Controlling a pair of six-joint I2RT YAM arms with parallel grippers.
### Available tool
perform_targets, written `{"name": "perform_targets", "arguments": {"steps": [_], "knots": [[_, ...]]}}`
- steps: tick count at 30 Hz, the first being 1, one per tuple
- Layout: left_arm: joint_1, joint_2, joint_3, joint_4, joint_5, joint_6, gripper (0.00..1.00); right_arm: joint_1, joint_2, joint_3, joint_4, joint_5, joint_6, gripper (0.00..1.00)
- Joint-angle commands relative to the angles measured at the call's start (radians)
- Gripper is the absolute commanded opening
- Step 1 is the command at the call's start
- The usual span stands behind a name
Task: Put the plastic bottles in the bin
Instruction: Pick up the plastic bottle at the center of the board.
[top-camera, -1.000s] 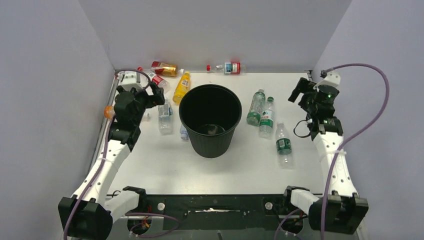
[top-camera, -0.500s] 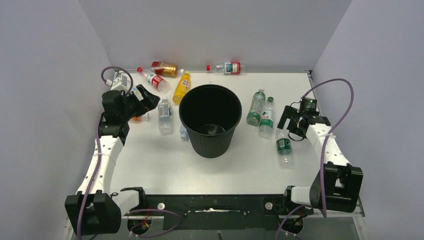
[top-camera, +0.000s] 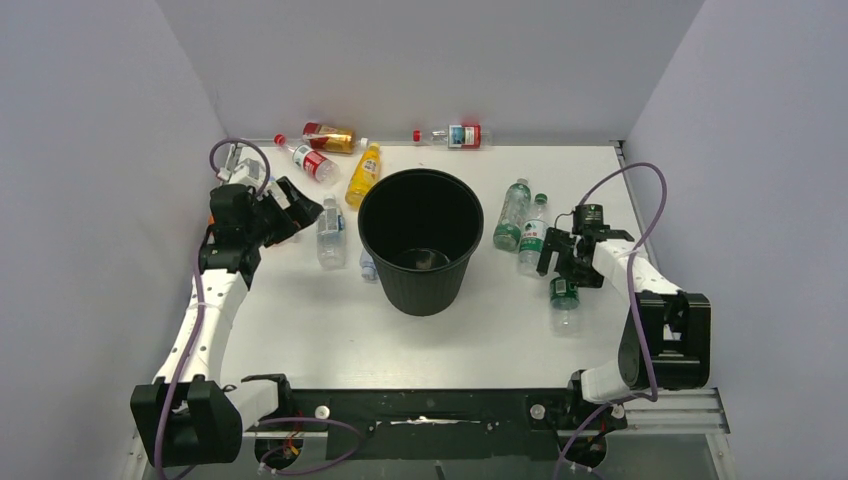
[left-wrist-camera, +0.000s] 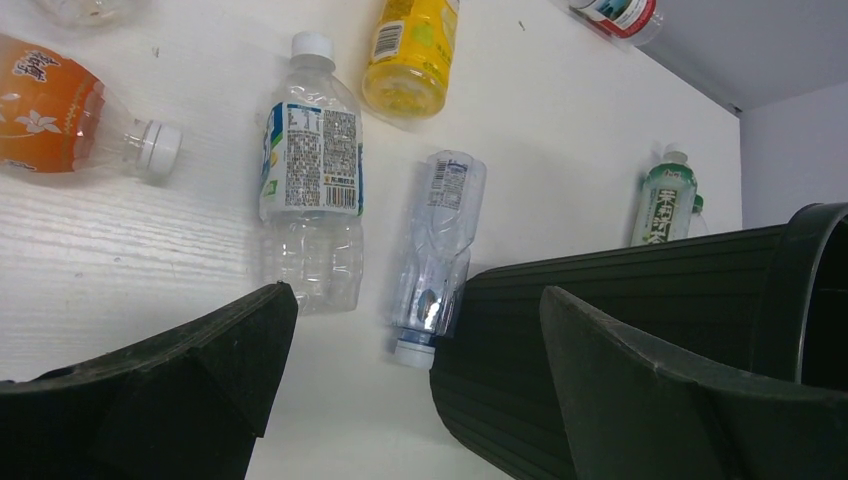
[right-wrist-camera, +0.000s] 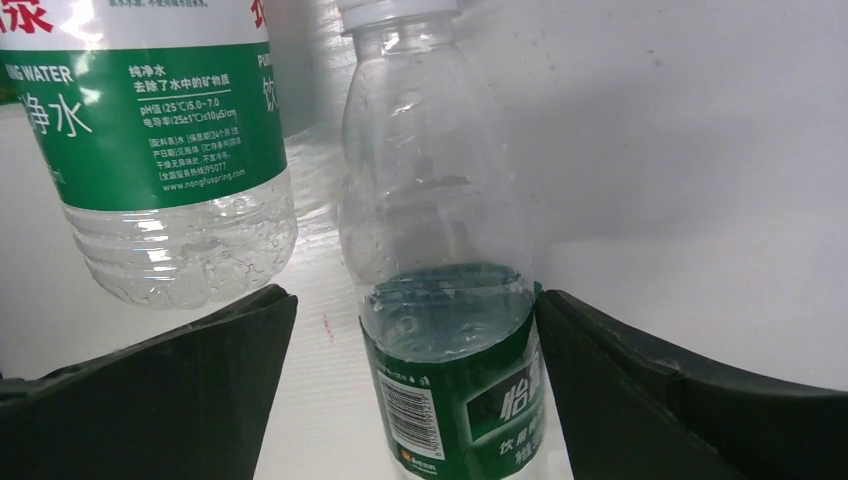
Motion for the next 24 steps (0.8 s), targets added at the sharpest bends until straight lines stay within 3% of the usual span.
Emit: {"name": "perform_targets", "arguments": {"steps": [1,12,19,24], "knots": [[-0.005,-0.009,0.048,-0.014,0.038,0.027,0.95,0.012,0.006,-0.001,0.042,0.009,0.015,0.91],[-0.048,-0.062,0.041,-0.048,0.011,0.066,0.95,0.015,0.024,-0.004,0.057,-0.012,0.003,0.64],[-0.142,-0.092,0.015,-0.062,0.018,0.054,0.95,0.021,-0.041,0.048,0.009,-0.019,-0.016,0.47],[-0.235,-0.088,0.025,-0.083,-0.007,0.053,0.95,0.027,-0.127,0.173,-0.091,0.004,-0.040,0.46]]}}
